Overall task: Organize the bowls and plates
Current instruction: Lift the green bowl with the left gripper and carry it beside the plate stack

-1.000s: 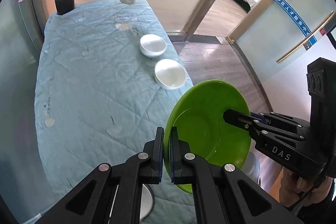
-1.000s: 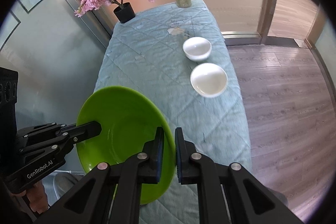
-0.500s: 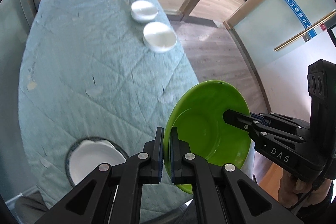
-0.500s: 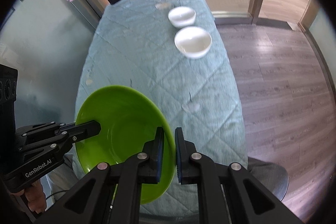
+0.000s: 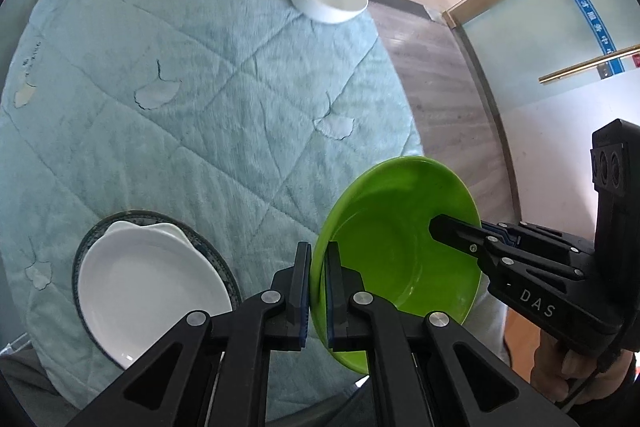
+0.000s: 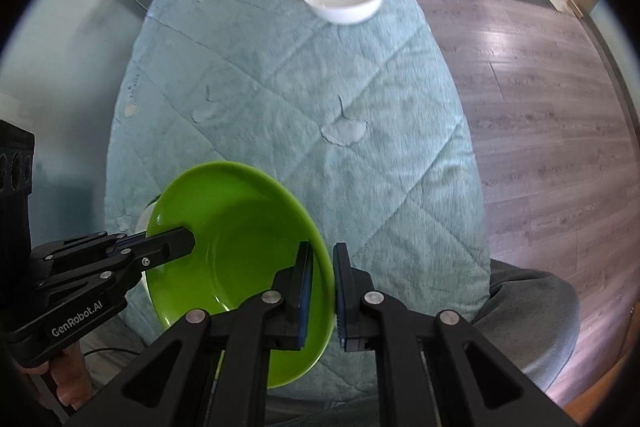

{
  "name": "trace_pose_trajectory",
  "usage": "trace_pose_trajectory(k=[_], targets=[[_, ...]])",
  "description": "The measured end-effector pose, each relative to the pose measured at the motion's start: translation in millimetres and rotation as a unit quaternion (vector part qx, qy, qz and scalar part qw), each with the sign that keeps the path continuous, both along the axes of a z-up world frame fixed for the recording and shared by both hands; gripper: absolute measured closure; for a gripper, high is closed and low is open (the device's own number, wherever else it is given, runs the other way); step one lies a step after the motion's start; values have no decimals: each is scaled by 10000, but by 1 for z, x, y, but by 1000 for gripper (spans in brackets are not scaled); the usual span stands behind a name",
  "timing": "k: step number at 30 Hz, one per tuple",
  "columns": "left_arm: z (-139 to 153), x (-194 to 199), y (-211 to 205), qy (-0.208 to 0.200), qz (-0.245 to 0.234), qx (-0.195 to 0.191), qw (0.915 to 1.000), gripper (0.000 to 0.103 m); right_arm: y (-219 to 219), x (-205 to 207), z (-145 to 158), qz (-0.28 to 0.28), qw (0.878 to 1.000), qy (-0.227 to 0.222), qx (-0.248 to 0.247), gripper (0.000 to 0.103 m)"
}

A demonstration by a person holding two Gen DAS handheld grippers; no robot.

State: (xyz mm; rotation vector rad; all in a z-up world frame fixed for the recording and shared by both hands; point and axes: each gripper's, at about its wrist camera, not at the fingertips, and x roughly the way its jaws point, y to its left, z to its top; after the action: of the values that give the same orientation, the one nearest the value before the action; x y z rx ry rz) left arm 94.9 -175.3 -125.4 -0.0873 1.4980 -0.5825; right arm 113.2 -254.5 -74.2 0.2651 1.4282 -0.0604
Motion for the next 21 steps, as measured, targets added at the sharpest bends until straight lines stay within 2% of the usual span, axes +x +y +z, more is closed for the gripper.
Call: trace_pose_trajectory(k=[12,21], targets=[[-60,9,-4,380,-25,401,9985,101,-8,3,-63,-143,9984,436,339,93],[-83,6,-6,508,-35,662,9965,99,-4,-3,-84,-210,9975,523,431,93]])
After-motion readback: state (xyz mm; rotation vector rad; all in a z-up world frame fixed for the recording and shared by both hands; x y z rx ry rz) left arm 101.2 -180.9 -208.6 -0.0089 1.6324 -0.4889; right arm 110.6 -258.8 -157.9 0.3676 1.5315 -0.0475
